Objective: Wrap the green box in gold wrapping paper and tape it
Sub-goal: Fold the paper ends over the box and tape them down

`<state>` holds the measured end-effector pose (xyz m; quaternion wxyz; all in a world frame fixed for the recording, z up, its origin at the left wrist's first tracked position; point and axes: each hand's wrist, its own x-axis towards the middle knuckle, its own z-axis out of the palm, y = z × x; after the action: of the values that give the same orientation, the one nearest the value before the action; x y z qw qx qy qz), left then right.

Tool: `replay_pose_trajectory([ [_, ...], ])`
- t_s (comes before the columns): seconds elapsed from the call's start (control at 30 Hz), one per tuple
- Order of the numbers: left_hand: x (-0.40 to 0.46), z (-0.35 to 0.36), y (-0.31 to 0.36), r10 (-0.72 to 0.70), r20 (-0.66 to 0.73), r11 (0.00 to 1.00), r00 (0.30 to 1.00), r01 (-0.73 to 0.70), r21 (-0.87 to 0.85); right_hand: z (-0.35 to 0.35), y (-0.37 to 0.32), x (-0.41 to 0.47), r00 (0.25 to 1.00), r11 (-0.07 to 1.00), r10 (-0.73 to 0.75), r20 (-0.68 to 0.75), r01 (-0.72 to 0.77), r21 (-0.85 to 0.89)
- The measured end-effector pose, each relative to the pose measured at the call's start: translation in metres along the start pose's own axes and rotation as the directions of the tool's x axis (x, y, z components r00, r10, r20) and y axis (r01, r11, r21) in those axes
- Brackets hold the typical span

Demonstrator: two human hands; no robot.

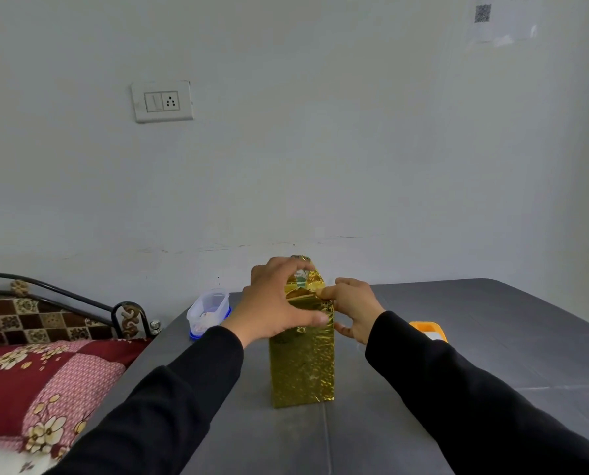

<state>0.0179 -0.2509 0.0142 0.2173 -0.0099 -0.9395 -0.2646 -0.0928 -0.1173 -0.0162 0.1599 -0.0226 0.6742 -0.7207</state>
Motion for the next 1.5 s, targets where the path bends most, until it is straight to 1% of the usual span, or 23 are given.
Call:
replay_pose_trajectory([
  [0.03,0.003,-0.002,-0.002,0.012,0.046,0.996,0.999,-0.016,0.083,-0.001,0.001,0.001,1.0,1.0,-0.003,0.002,0.003,-0.003],
  [0.07,0.006,-0.004,-0.004,0.03,0.04,0.991,0.999,-0.035,0.128,-0.001,0.002,0.003,1.0,1.0,-0.006,0.007,0.006,-0.001],
  [0.1,0.009,-0.006,-0.004,0.055,0.006,0.99,0.998,-0.055,0.13,-0.001,0.003,0.003,1.0,1.0,-0.007,0.012,0.007,0.0],
  [0.17,0.015,-0.011,-0.004,0.1,-0.067,0.995,0.993,-0.099,0.021,-0.001,0.003,0.002,1.0,1.0,-0.009,0.011,0.009,0.001],
  [0.23,0.017,-0.018,0.0,0.12,-0.089,0.976,0.989,-0.134,-0.172,-0.001,0.002,0.002,1.0,1.0,-0.007,0.013,0.007,-0.001],
  [0.3,0.018,-0.023,-0.001,0.092,-0.124,0.93,0.988,-0.13,-0.344,-0.002,0.002,0.002,1.0,1.0,-0.007,0.018,0.007,-0.006],
  [0.37,0.022,-0.023,-0.007,0.037,-0.18,0.908,0.983,-0.108,-0.404,-0.002,0.002,0.001,1.0,1.0,-0.008,0.018,0.008,-0.01],
  [0.43,0.029,-0.022,-0.012,-0.004,-0.203,0.928,0.979,-0.071,-0.364,-0.002,0.003,0.002,1.0,1.0,-0.014,0.016,0.014,-0.009],
  [0.47,0.033,-0.02,-0.013,-0.012,-0.189,0.942,0.982,-0.052,-0.33,-0.002,0.004,0.002,1.0,1.0,-0.021,0.015,0.021,-0.011],
  [0.57,0.043,-0.014,-0.017,-0.008,-0.028,0.973,1.0,0.001,-0.229,-0.001,0.006,0.002,0.999,0.998,-0.053,0.009,0.053,-0.022],
  [0.63,0.048,-0.008,-0.022,0.007,0.068,0.989,0.998,0.003,-0.145,-0.001,0.005,0.0,0.997,0.997,-0.071,-0.003,0.071,-0.03],
  [0.7,0.051,-0.004,-0.028,-0.01,0.121,0.995,0.993,0.022,-0.096,0.0,0.004,-0.001,0.996,0.996,-0.083,-0.013,0.083,-0.037],
  [0.8,0.05,0.0,-0.038,-0.049,0.159,0.996,0.986,0.06,-0.06,0.0,0.003,-0.002,0.995,0.995,-0.092,-0.028,0.091,-0.044],
  [0.97,0.047,0.004,-0.051,-0.083,0.176,0.984,0.981,0.108,-0.141,0.0,0.004,-0.004,0.994,0.993,-0.109,-0.022,0.108,-0.038],
  [1.17,0.046,0.007,-0.053,-0.098,0.198,0.973,0.975,0.136,-0.187,-0.001,0.005,-0.004,0.994,0.994,-0.109,-0.014,0.109,-0.018],
  [1.3,0.049,0.009,-0.056,-0.122,0.244,0.967,0.962,0.171,-0.189,0.001,0.004,-0.003,0.995,0.995,-0.102,-0.014,0.102,-0.001],
  [1.5,0.051,0.011,-0.063,-0.15,0.258,0.959,0.954,0.203,-0.195,0.006,0.004,-0.004,0.99,0.991,-0.137,0.018,0.137,0.003],
])
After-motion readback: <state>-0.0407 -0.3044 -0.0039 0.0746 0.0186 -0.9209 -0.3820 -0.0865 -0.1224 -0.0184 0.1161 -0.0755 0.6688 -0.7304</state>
